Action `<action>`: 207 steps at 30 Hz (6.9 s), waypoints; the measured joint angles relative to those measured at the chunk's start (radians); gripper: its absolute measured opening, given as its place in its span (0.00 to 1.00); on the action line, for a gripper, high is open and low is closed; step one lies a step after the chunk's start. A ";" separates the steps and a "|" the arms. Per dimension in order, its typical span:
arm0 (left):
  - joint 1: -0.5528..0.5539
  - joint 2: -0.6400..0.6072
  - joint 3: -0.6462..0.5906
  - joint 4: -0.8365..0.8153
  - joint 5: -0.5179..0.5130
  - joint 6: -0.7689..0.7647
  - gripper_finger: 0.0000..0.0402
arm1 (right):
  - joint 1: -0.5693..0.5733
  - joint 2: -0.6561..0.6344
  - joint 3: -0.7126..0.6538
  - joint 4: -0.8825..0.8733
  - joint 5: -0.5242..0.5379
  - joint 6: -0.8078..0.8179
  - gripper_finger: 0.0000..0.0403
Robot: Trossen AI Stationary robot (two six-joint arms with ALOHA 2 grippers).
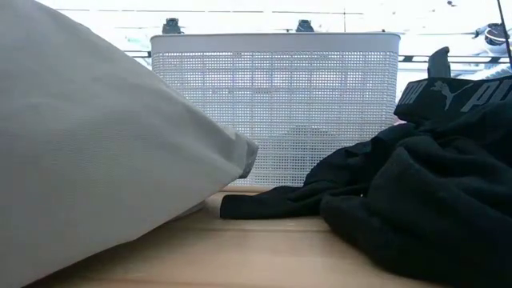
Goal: Sort clothes
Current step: Put the brown pants into the laundry organizer bin
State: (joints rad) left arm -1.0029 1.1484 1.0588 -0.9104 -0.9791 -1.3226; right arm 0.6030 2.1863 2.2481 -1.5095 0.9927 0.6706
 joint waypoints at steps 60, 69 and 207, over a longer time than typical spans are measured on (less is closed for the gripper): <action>0.217 -0.273 -0.614 0.394 0.577 -0.208 0.47 | -0.004 -0.261 -1.090 1.824 -0.574 0.691 0.54; 0.217 -0.257 -0.614 0.337 0.595 -0.242 0.47 | -0.031 -0.259 -1.090 1.718 -0.637 0.748 0.54; 1.308 0.228 0.192 0.362 0.988 1.021 0.25 | -0.887 -0.659 -0.969 0.992 -0.842 -0.134 0.00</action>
State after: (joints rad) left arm 0.3047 1.3766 1.2507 -0.5484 0.0086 -0.3018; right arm -0.2838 1.5272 1.2793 -0.5172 0.1511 0.5371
